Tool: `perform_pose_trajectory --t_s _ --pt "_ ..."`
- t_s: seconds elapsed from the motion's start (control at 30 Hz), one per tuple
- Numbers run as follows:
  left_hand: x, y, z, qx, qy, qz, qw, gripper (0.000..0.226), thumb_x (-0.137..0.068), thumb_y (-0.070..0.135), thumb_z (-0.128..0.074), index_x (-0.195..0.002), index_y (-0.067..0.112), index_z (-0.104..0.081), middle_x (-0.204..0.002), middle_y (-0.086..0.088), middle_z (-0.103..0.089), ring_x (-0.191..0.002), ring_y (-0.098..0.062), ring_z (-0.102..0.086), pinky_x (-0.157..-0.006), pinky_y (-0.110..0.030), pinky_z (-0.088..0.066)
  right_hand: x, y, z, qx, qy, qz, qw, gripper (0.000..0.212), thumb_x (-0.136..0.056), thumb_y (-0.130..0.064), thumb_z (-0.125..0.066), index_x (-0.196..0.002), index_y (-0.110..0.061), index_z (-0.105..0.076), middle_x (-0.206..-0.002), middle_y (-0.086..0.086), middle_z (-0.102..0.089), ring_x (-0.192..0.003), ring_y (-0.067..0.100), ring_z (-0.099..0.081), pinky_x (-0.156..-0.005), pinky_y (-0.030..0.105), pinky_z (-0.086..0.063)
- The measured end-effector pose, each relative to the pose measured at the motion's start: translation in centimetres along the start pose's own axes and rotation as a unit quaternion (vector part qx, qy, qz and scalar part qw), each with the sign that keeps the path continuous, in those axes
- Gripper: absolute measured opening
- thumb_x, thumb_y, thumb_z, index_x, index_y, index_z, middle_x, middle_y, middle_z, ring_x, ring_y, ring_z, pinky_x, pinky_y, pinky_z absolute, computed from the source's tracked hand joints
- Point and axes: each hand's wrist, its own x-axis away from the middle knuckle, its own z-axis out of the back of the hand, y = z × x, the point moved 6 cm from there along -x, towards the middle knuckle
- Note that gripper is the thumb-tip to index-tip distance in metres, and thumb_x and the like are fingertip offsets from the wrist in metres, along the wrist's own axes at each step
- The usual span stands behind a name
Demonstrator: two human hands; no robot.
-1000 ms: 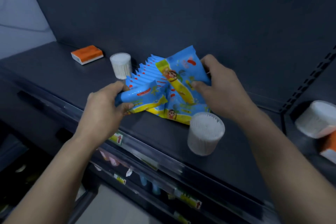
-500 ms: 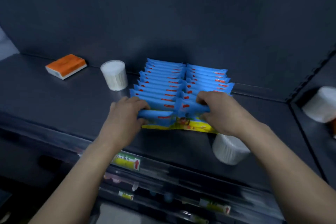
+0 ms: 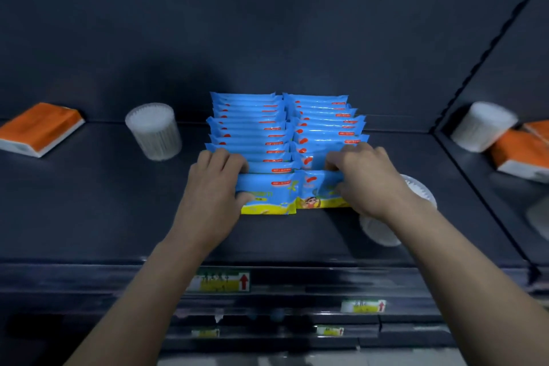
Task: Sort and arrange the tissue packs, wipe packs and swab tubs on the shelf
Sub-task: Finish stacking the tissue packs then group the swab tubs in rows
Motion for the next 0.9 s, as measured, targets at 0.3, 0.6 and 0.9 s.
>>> perform_pose_trajectory --t_s 0.3,0.6,0.9 --pt "0.2 0.3 -0.6 -0.068 -0.011 -0.010 0.998 0.057 -0.051 0.020 -0.087 -0.093 0.014 -0.048 -0.093 -0.007 -0.051 -0.087 -0.021 -0.034 -0.069 -0.039 -0.040 -0.5 -0.3 -0.1 0.033 0.003 -0.002 0.999 0.033 -0.086 -0.023 -0.055 -0.117 -0.014 -0.047 -0.116 0.006 -0.053 -0.112 0.027 -0.047 -0.090 0.036 -0.033" --pt "0.1 0.9 -0.8 -0.104 -0.002 -0.004 0.995 0.058 -0.051 0.020 -0.086 -0.092 0.014 -0.045 -0.092 -0.009 -0.051 -0.086 -0.022 -0.035 -0.069 -0.038 -0.038 -0.8 0.4 -0.4 0.035 0.055 -0.002 0.998 0.033 -0.085 -0.017 -0.058 -0.113 -0.011 -0.042 -0.114 0.008 -0.051 -0.105 0.027 -0.047 -0.085 0.034 -0.036" --pt "0.7 1.5 -0.1 -0.129 -0.025 0.019 0.991 0.065 -0.053 0.017 -0.086 -0.102 0.016 -0.043 -0.101 -0.011 -0.054 -0.094 -0.025 -0.038 -0.074 -0.043 -0.042 -0.2 0.8 0.4 0.006 0.059 0.031 0.998 0.032 -0.085 -0.009 -0.048 -0.116 -0.011 -0.044 -0.115 0.008 -0.053 -0.107 0.027 -0.047 -0.088 0.034 -0.036"
